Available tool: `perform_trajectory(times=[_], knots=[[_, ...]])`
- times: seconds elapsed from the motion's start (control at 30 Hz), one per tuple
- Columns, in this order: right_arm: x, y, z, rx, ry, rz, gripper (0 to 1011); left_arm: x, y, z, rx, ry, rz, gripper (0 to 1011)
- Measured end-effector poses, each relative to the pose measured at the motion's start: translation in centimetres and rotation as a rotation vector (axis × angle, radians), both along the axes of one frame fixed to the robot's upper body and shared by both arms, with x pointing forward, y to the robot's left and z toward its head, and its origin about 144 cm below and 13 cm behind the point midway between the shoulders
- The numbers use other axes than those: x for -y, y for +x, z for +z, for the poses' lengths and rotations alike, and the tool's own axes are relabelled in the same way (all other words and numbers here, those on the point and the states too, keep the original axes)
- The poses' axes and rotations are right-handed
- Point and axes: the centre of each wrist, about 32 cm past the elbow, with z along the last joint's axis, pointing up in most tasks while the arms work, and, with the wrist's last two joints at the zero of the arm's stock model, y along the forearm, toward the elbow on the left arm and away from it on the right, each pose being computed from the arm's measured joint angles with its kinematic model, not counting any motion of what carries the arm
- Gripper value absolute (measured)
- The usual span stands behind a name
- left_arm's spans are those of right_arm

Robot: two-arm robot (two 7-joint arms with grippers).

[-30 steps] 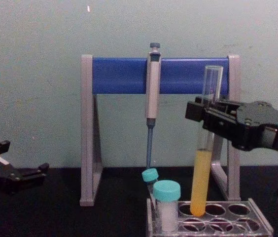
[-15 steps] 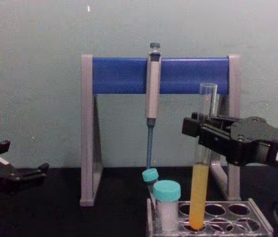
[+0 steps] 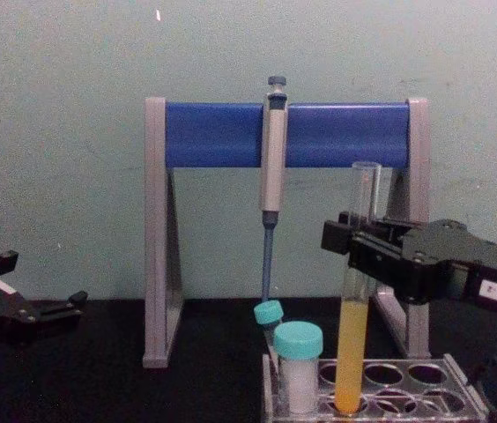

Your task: Pick up the test tube from the test tube rack, shake it, then place it back into the test tube rack.

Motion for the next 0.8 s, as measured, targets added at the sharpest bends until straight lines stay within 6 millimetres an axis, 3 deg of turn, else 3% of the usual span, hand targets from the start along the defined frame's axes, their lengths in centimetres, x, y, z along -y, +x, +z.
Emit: perform_trajectory(times=[0.8], knots=[[-0.5, 0.3, -2.0, -0.055, -0.018, -0.03, 238, 0.0, 0.0, 0.0, 0.0, 0.0, 0.0, 1001]])
